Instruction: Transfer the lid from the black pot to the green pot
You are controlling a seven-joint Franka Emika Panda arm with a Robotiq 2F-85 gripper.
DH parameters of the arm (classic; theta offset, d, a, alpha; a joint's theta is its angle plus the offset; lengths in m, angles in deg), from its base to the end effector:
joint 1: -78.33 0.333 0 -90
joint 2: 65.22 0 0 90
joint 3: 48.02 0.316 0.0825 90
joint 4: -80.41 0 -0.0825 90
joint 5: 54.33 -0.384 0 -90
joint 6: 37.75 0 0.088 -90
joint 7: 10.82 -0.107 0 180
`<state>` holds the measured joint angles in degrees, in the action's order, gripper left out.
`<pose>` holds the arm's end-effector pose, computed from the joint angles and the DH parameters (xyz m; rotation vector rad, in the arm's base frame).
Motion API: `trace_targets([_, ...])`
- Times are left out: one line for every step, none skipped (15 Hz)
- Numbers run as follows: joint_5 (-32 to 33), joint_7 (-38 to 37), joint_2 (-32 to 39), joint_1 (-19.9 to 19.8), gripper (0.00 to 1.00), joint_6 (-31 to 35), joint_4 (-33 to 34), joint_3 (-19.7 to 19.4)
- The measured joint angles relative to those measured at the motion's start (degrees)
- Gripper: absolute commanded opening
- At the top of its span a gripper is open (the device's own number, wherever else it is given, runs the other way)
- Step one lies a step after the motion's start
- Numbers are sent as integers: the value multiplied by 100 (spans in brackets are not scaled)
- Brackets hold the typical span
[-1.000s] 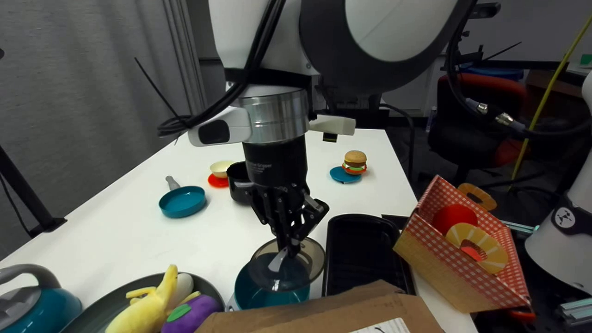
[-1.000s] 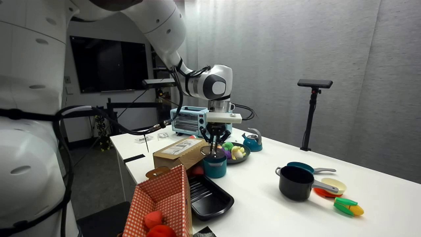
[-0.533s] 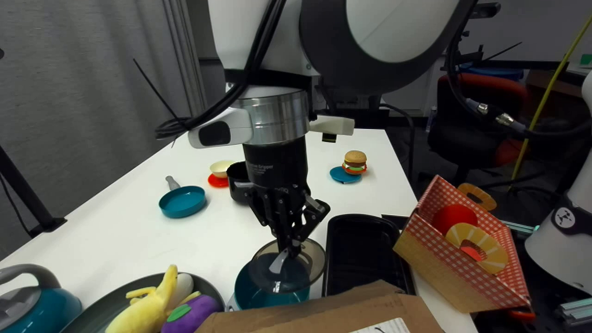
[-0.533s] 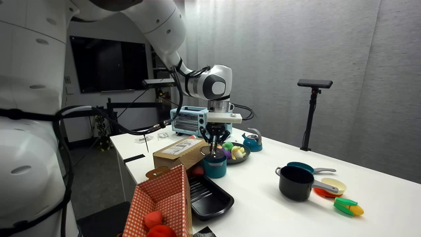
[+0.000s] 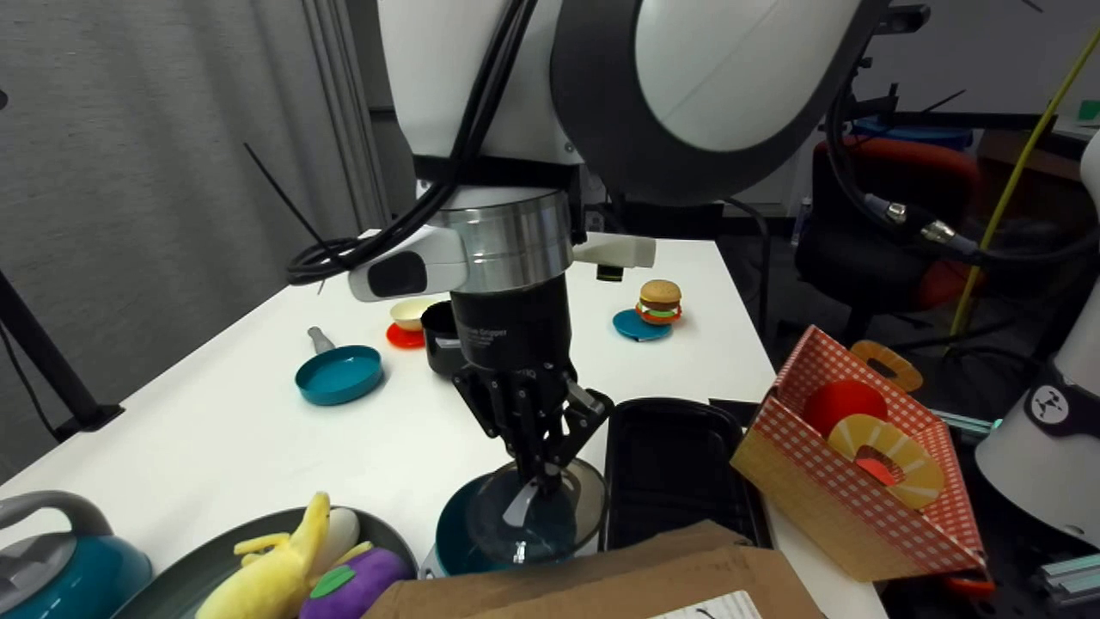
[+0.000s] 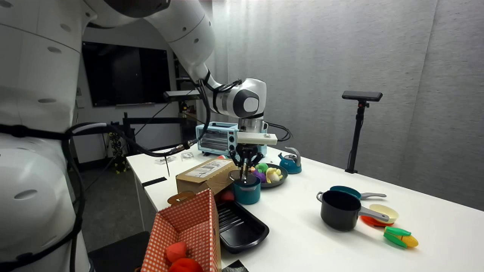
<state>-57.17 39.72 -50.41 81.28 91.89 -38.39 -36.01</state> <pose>0.5568 0.1478 0.3027 -2.5835 -1.5933 0.0512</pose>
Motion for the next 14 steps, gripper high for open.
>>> trace_targets([0,0,17,0,4,1,3,0])
trace_targets([0,0,30,0,4,1,5,0])
trace_targets([0,0,40,0,4,1,6,0])
trace_targets([0,0,46,0,4,4,6,0])
trace_targets([0,0,50,0,4,8,6,0])
trace_targets([0,1,55,0,4,10,9,0])
trace_targets([0,1,61,0,4,12,14,0])
trace_targets([0,0,66,0,34,12,21,0])
trace_targets([0,1,72,0,43,12,31,0])
trace_targets([0,0,82,0,49,12,44,0])
trace_targets([0,0,89,0,58,12,54,0])
trace_targets([0,0,91,0,65,12,58,-1])
trace_targets([0,1,95,0,73,12,58,-1])
trace_targets([0,0,100,0,80,12,59,-1])
